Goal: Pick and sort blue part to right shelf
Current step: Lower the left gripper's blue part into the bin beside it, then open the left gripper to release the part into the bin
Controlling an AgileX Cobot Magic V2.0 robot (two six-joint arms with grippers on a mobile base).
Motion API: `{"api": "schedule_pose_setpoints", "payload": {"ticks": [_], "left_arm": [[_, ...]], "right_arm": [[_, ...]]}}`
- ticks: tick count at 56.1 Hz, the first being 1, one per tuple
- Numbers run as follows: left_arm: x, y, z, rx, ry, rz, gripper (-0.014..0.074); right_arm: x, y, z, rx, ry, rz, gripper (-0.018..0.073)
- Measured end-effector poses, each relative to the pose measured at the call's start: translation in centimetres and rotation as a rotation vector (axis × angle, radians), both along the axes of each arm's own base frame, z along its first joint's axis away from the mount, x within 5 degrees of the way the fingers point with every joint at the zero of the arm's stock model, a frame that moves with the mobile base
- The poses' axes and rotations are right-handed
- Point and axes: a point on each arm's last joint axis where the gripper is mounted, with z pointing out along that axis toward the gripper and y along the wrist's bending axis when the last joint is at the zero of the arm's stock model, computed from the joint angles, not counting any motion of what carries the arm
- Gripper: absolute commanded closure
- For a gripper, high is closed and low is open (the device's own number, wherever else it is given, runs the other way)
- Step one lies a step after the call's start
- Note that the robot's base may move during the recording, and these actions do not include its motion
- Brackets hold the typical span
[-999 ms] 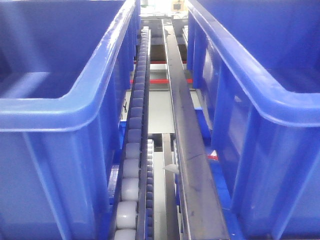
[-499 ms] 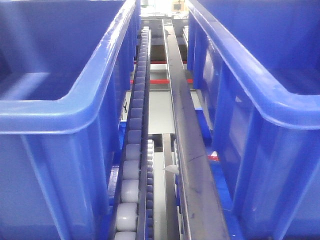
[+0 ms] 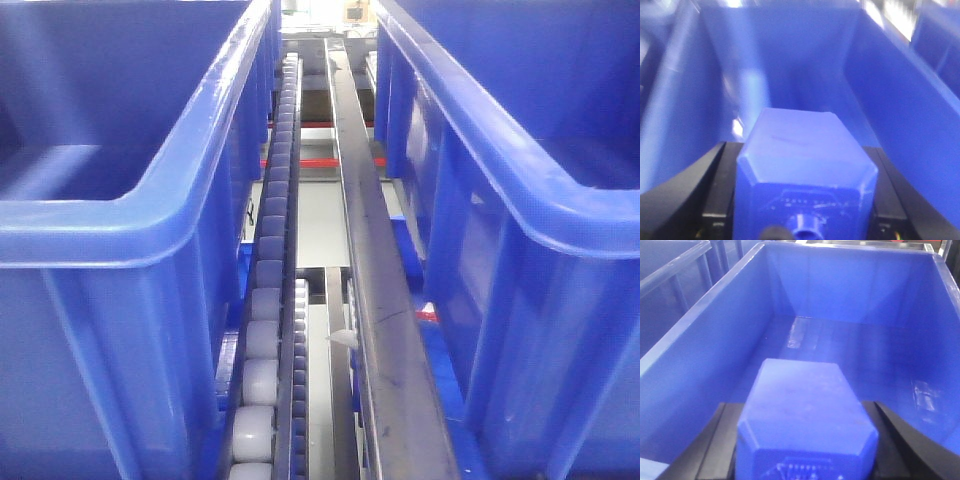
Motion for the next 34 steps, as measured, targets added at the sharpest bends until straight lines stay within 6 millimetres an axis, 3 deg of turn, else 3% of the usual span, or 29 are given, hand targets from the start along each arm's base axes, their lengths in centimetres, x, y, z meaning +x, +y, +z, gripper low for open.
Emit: {"api": "schedule_pose_setpoints", "payload": {"ticks": [7, 15, 26, 34], "left_arm": [[4.1, -1.3, 0.9, 0.036, 0.115, -0.001, 0.0264], [9.1, -2.9, 0.2, 0.081, 0.234, -0.004, 0.0264], [16.1, -5.1, -3.5, 0.164, 0.422, -0.01, 0.0264], [20.0, -6.4, -6.5, 0.201, 0.538, -0.013, 0.0264]], "right_arm": [[0.0, 0.0, 0.0, 0.0, 0.0, 0.0, 0.0431], [0.0, 0.0, 0.0, 0.0, 0.0, 0.0, 0.0431], [0.0, 0.0, 0.0, 0.0, 0.0, 0.0, 0.0431], [0.0, 0.0, 0.0, 0.0, 0.0, 0.0, 0.0431]]}}
